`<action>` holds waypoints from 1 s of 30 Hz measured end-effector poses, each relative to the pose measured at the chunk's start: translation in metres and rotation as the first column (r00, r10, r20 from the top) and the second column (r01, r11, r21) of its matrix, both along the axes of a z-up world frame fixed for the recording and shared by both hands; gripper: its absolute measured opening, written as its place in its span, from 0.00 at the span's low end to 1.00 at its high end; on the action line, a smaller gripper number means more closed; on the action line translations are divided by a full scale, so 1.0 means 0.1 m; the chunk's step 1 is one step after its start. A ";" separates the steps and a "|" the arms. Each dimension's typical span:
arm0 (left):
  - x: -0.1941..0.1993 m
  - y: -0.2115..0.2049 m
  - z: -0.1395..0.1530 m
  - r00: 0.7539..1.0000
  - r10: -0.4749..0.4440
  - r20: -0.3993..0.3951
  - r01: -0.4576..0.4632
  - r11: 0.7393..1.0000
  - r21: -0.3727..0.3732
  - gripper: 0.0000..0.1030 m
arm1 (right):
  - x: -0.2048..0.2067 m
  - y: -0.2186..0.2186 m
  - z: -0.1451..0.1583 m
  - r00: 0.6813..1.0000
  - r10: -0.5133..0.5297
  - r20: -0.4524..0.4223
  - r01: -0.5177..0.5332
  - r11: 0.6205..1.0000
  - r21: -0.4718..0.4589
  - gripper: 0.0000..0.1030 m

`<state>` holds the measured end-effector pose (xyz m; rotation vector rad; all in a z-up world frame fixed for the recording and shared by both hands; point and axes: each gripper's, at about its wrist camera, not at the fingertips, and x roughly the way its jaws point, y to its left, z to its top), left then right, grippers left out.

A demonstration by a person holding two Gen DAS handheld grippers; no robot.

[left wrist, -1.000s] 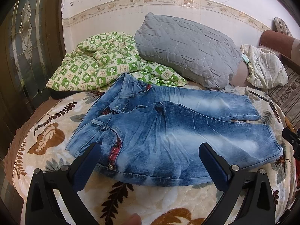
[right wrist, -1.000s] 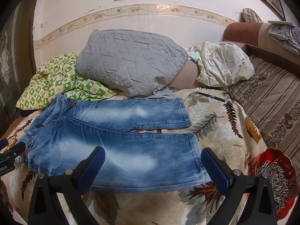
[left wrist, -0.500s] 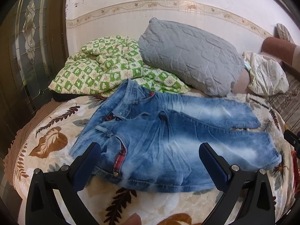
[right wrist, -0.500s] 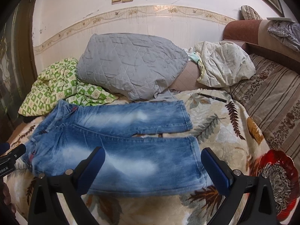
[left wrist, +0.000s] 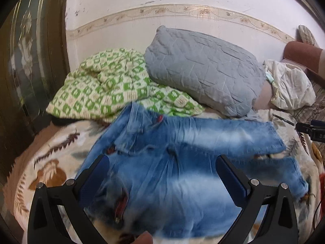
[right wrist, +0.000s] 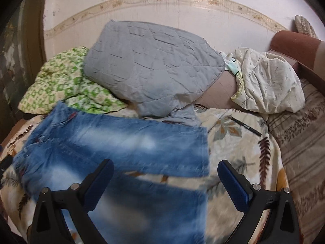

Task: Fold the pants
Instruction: 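Move the right tool to a jeans leg hem and grasp it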

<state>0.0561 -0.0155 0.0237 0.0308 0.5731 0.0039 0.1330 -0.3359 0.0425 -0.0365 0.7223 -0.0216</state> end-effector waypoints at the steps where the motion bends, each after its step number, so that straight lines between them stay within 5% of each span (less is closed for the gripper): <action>1: 0.09 -0.05 0.04 1.000 -0.007 0.008 0.007 1.000 -0.006 1.00 | 0.09 -0.03 -0.02 1.000 0.000 -0.011 0.000 1.000 -0.002 1.00; 9: 0.75 -0.31 -0.04 0.999 -0.023 -0.040 0.022 0.999 -0.038 1.00 | 0.94 -0.46 -0.42 0.988 0.027 -0.154 -0.025 1.000 0.013 0.99; 17: 1.11 -0.46 -0.36 0.994 -0.045 -0.103 0.045 0.999 0.003 1.00 | 1.63 -0.88 -0.82 0.959 0.121 -0.257 -0.105 0.991 0.078 0.73; 30: 1.26 -0.52 -0.47 0.992 -0.040 -0.119 0.043 0.999 0.017 1.00 | 2.08 -1.07 -1.28 0.924 0.135 -0.358 -0.091 0.986 0.138 0.71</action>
